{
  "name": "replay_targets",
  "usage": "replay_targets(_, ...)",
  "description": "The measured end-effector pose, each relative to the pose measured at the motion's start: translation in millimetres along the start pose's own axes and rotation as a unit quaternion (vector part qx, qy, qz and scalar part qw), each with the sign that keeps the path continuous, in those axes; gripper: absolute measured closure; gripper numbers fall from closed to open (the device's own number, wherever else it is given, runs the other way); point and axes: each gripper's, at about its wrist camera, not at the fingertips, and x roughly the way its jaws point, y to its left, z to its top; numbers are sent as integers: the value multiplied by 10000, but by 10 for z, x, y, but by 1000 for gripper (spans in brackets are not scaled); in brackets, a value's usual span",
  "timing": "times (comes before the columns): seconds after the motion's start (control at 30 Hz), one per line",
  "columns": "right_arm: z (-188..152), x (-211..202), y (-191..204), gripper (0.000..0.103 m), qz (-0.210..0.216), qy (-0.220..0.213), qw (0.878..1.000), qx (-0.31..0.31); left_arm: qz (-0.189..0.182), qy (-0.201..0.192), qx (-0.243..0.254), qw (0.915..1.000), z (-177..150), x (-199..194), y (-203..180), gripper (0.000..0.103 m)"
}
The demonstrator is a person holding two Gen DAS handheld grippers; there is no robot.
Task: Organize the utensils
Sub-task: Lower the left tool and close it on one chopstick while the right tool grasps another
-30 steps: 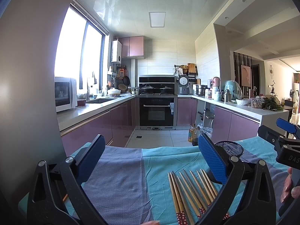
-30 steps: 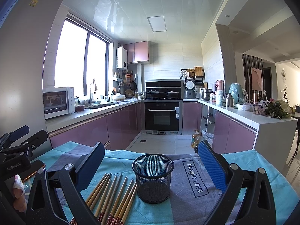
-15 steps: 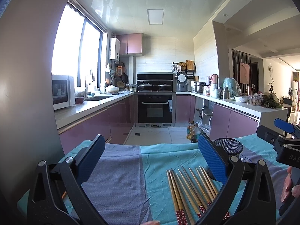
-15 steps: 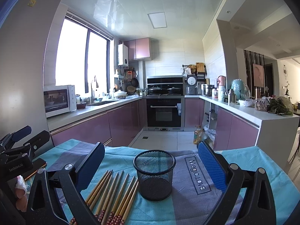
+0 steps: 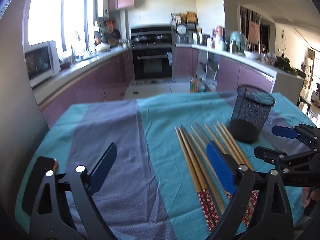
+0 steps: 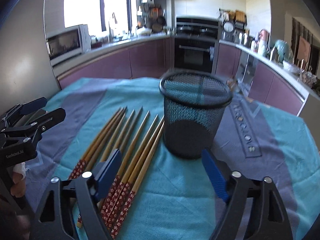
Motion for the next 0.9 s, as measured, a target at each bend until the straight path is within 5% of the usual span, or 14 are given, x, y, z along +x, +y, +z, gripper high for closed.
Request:
replay_targets(0.17,4,156,29,36,-30,389,9992,37,-146,519,30,9985,-94,375,-11,32)
replay_targets(0.53,-15,316,2,50,-7,678,9976,155,-366,1175,247,9921,-151,765,-120,47)
replay_targets(0.9,40,417,103,60,-70,788,9968,-81,-550,1448,341,9873,-130,947,-177,52)
